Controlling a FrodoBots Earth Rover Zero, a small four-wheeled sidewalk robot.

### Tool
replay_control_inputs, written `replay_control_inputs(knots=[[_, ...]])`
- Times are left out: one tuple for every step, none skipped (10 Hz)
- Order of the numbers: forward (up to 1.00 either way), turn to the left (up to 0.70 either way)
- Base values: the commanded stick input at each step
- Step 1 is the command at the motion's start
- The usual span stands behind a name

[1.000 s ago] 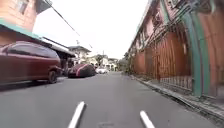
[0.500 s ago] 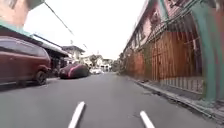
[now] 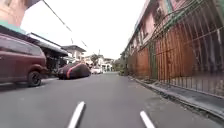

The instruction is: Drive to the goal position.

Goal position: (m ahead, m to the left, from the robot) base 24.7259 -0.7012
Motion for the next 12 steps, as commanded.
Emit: replay_control_inputs(knots=[[1.0, 0.0], [1.0, 0.0], [1.0, 0.0], [1.0, 0.0], [1.0, 0.0], [1.0, 0.0], [1.0, 0.0], [1.0, 0.0], [1.0, 0.0], [1.0, 0.0], [1.0, 0.0], [1.0, 0.0]])
